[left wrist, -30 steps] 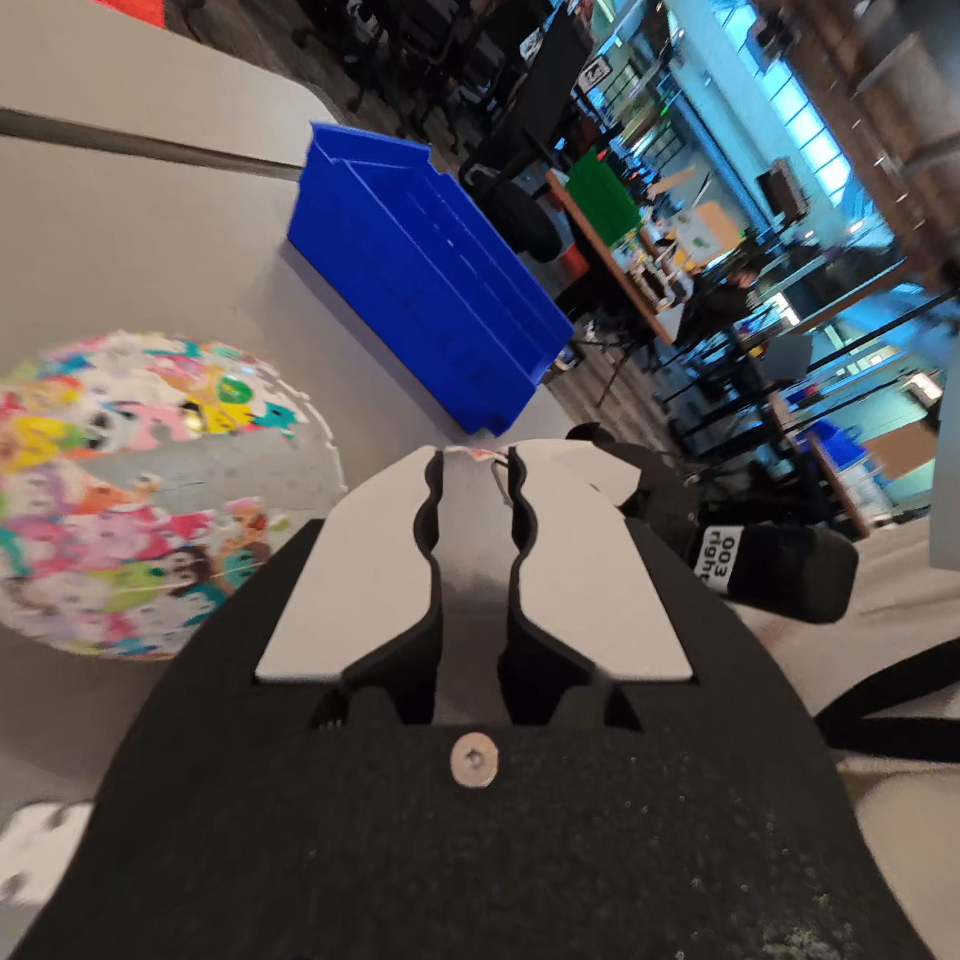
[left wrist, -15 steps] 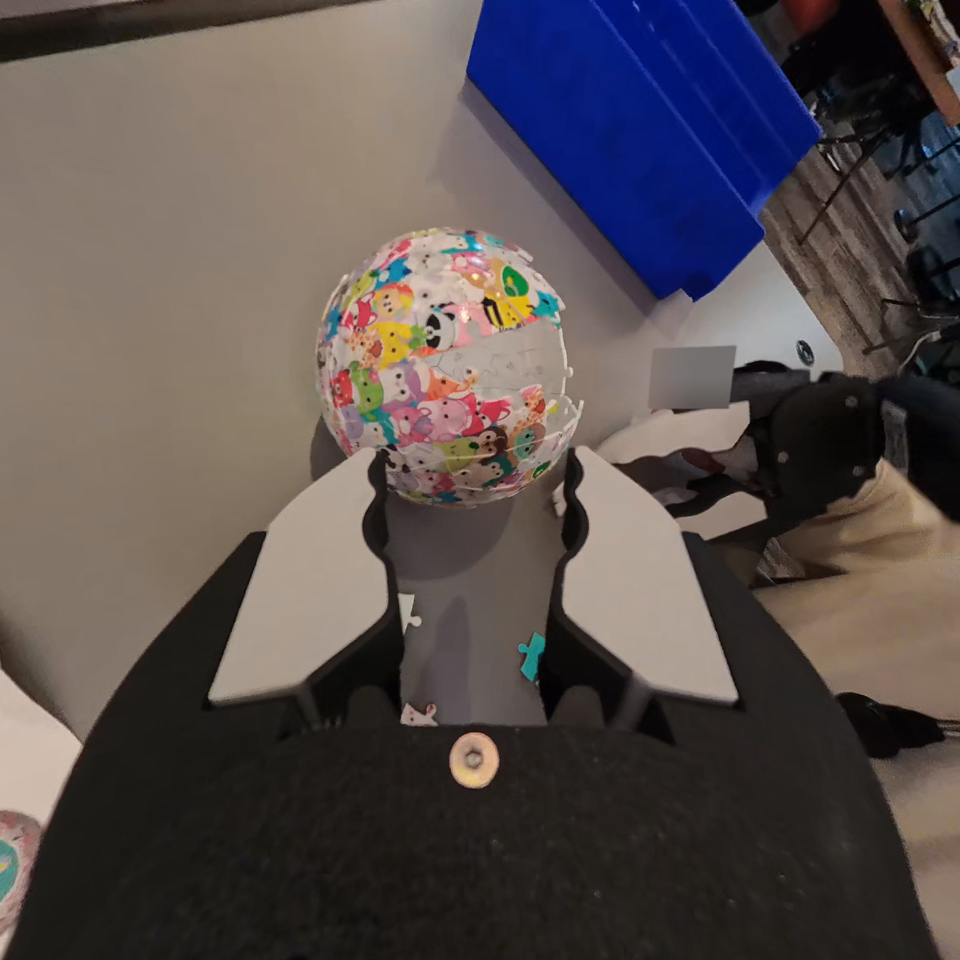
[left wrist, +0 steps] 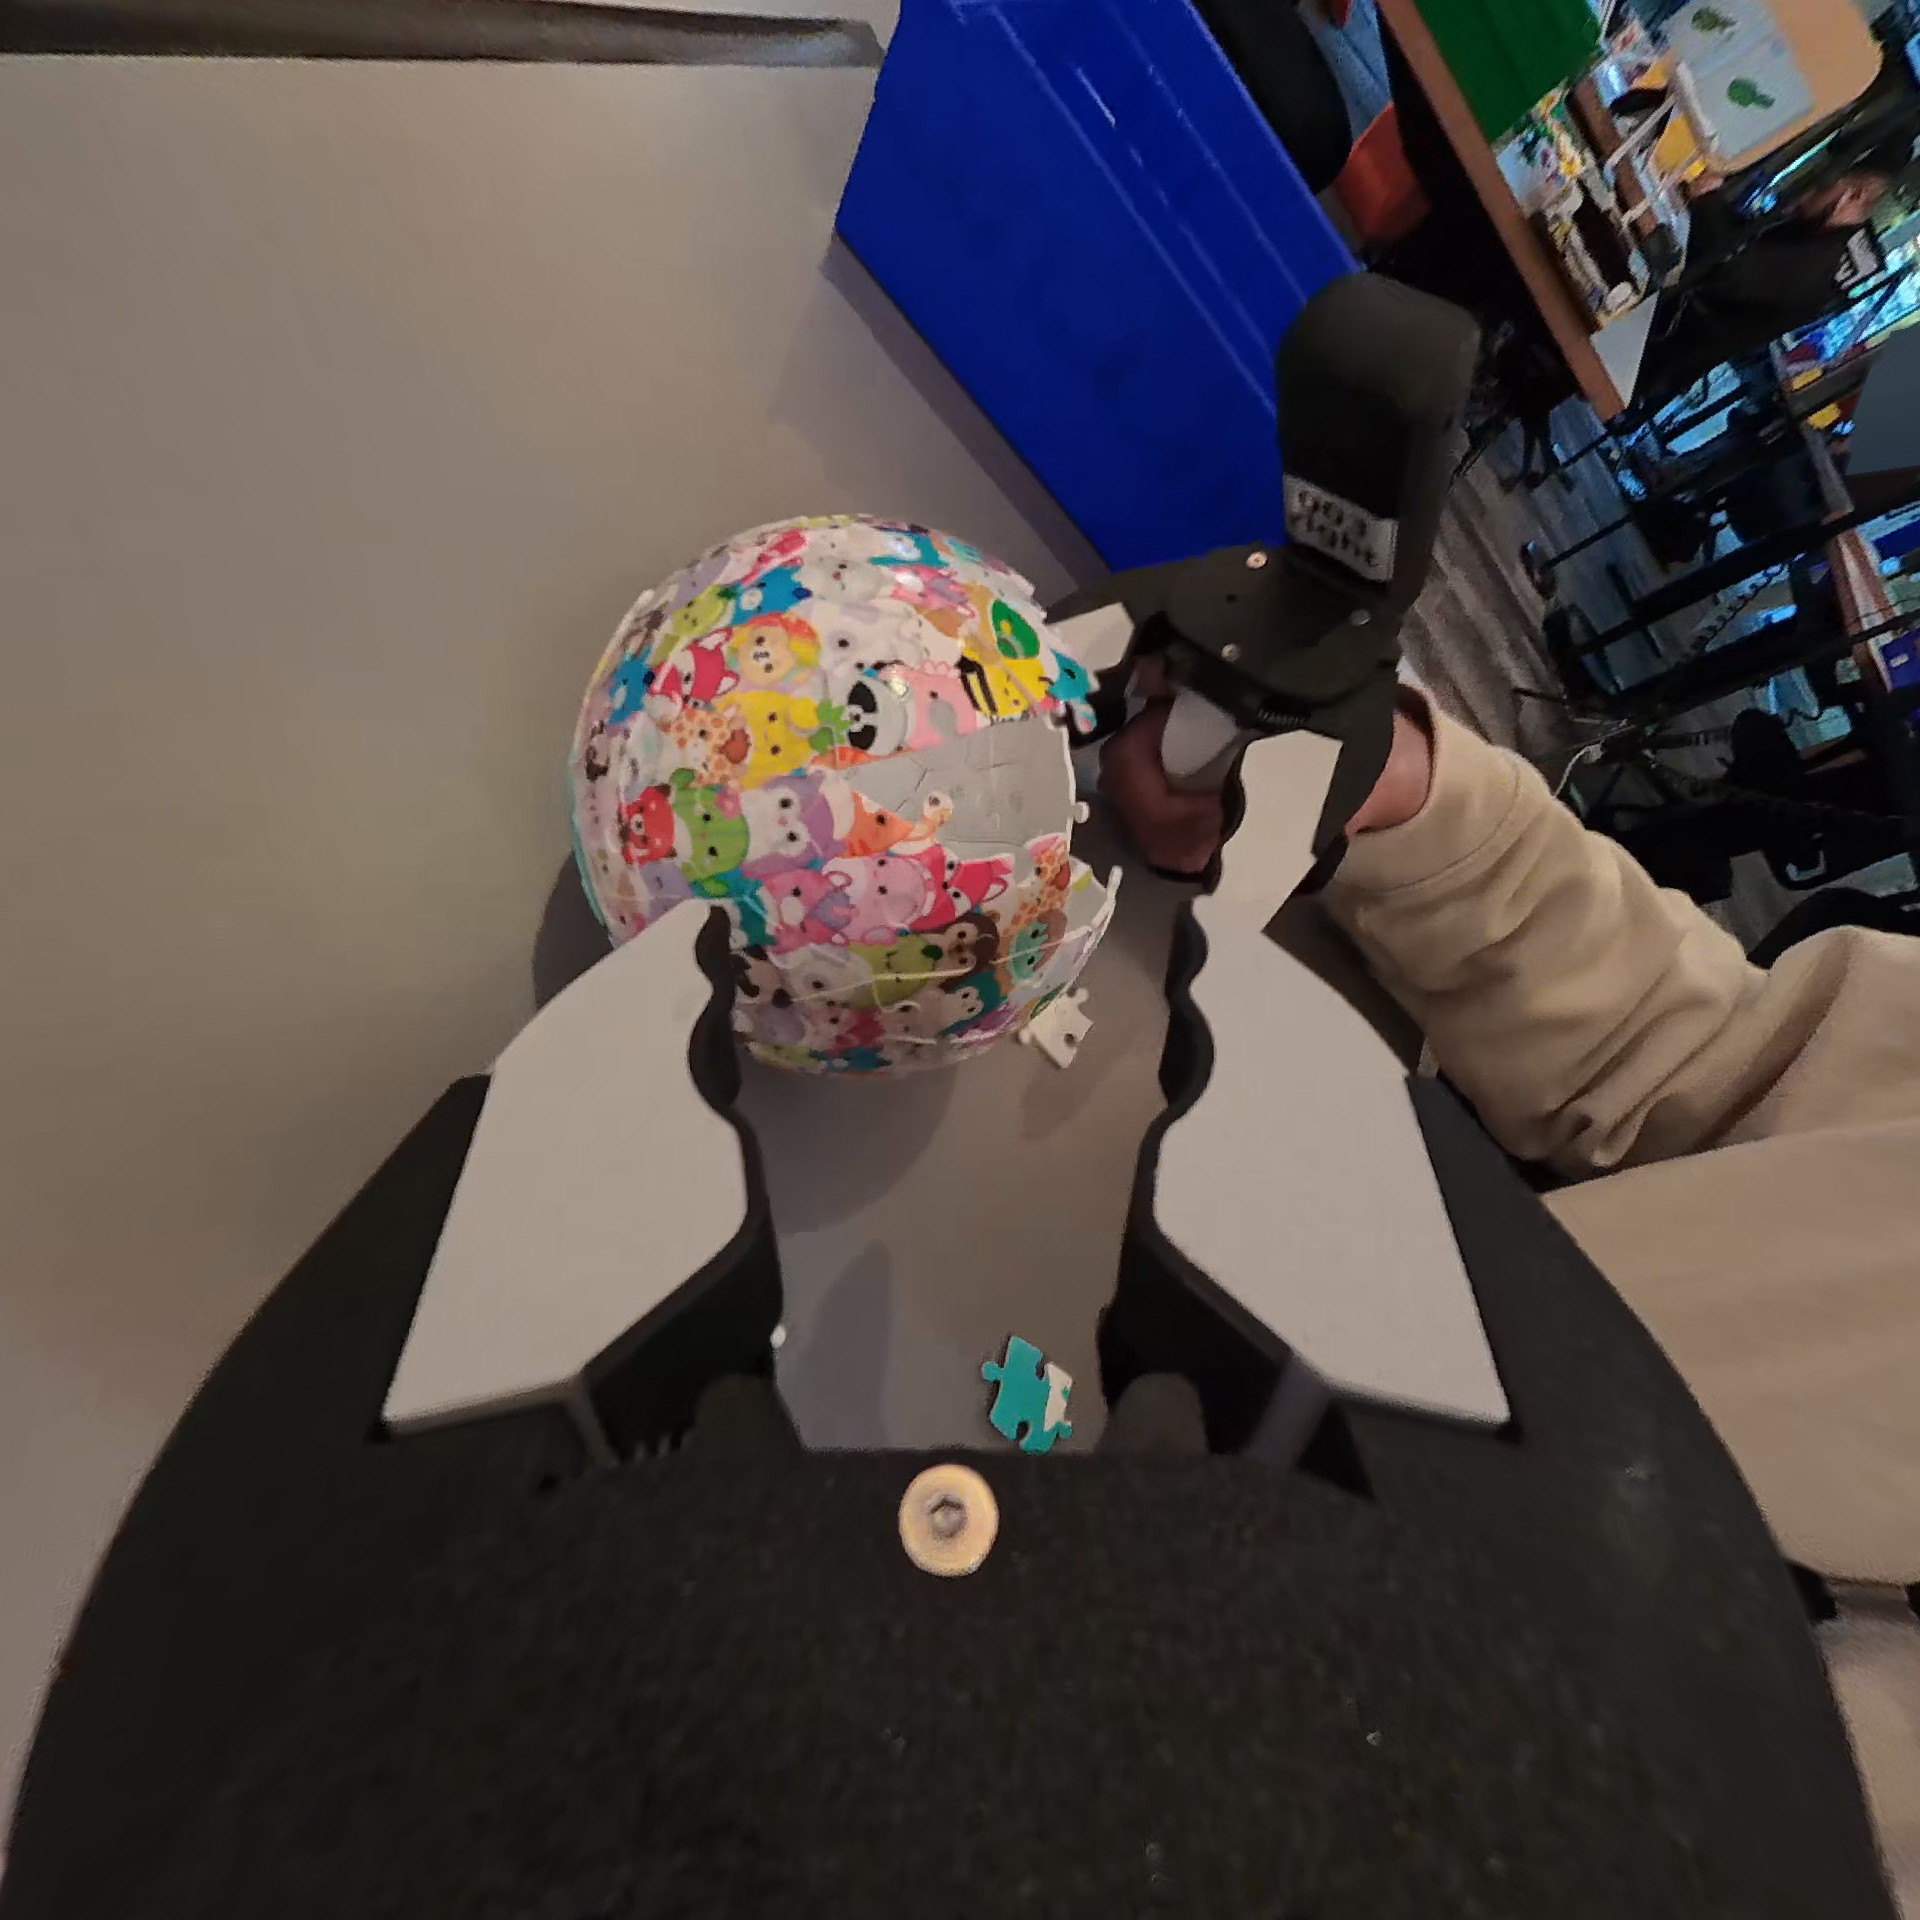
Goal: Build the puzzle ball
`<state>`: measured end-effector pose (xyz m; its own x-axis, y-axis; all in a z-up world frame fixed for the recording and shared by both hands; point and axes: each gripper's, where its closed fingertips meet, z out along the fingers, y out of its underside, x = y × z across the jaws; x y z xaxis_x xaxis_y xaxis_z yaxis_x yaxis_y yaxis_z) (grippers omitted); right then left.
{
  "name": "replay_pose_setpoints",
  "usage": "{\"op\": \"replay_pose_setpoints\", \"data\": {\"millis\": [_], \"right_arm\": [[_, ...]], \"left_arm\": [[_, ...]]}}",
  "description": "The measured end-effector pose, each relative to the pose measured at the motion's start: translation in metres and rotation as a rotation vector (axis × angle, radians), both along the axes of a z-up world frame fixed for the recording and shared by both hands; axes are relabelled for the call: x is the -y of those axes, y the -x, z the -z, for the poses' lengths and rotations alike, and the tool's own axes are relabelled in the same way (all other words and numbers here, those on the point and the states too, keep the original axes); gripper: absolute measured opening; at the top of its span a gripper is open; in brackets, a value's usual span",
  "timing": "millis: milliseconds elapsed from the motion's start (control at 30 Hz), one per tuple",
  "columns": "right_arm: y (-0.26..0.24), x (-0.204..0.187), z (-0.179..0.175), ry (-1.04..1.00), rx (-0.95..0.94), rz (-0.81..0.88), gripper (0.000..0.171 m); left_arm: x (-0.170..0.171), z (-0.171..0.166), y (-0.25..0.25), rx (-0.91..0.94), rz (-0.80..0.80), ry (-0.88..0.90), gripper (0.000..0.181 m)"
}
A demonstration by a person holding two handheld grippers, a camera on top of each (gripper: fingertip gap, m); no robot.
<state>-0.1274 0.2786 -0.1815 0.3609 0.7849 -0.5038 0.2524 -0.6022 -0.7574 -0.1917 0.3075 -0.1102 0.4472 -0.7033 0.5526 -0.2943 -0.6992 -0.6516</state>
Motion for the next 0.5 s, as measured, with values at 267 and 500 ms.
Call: {"op": "replay_pose_setpoints", "data": {"millis": [267,500], "right_arm": [[0.012,-0.009,-0.011,-0.021,-0.052,0.026,0.121],[0.009,-0.017,-0.028,-0.095,-0.005,0.048,0.129]], "left_arm": [[0.002,0.003,0.000,-0.003,-0.014,-0.007,0.079],[0.010,0.023,0.002,-0.028,-0.011,0.039,0.085]]}}
